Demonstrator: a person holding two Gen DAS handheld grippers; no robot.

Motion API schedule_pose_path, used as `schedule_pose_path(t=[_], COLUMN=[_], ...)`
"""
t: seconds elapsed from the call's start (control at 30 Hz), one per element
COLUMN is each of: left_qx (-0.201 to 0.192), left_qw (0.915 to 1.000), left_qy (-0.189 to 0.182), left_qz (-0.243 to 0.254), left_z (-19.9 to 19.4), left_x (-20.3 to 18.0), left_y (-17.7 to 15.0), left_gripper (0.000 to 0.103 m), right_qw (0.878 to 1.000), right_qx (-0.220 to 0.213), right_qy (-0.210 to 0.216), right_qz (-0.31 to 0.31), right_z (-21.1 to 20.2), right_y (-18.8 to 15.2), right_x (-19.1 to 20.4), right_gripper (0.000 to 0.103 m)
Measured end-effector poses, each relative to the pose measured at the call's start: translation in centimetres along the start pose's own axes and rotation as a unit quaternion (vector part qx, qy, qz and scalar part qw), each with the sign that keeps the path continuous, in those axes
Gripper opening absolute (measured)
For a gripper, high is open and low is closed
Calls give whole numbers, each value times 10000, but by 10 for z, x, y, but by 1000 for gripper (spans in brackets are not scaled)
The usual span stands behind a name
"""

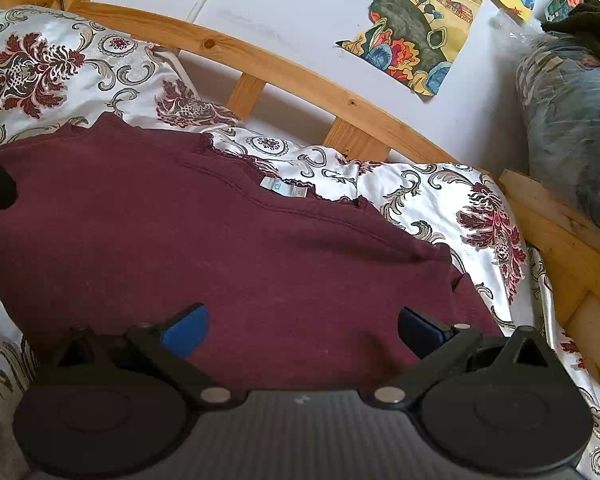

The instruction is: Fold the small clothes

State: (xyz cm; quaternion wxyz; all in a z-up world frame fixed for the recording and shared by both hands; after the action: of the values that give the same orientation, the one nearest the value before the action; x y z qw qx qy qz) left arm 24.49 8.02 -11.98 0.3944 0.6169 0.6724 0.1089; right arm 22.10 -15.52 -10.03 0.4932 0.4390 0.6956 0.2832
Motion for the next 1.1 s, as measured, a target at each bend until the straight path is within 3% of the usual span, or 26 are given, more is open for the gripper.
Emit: schedule_pose_path(t=[0.1,0.2,0.27,0.4,0.5,0.6,0.7,0.93,1.1], left_qx=[14,48,60,243,405,330,75,-514,-468], left_qw=[10000,9999,9999,9989,9960,9943,9955,9940,9843], left_qy=[28,68,42,183,559,864,934,315,-229], left_qz=[83,84,-90,-366,-558,-525,-125,908,1685], left_z=[-1,-3,-4,-5,-5,-11,-21,-28,-5], left_x=[-2,-3,-2,-6,-14,-30,-57,-159,-237], left_y=[1,5,8,14,21,30,43,81,75], left_gripper=[85,72,54,35,21,17,16,16,16], right_qw=[10000,9995,9983,9976,9980,9980,9983,9966,9901], right_qx=[57,38,-53,-296,-136,-15,13,226,379], right_qy=[28,121,253,490,588,632,558,179,-133], right_qz=[-32,-290,-517,-393,-182,48,194,774,1348], right_z=[1,0,-4,-18,-23,-27,-32,-38,-46], right_y=[2,8,13,18,17,10,5,-14,-36], right_x=[1,1,0,-14,-26,-40,-56,-103,-128], right_gripper=[103,103,103,103,103,103,103,103,103])
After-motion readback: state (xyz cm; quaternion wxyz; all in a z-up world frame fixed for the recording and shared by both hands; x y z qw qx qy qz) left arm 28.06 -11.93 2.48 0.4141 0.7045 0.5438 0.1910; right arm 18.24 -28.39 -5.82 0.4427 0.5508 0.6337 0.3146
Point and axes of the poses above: each gripper's, at about its wrist camera, not at the fingertips, and z roughly the way its jaws point, x to its left, y to its top, the point moved 5 cm from there along z, roughly the way its jaws point, and after that the axes turned 1 degree about -z, right-handed, at the moved point
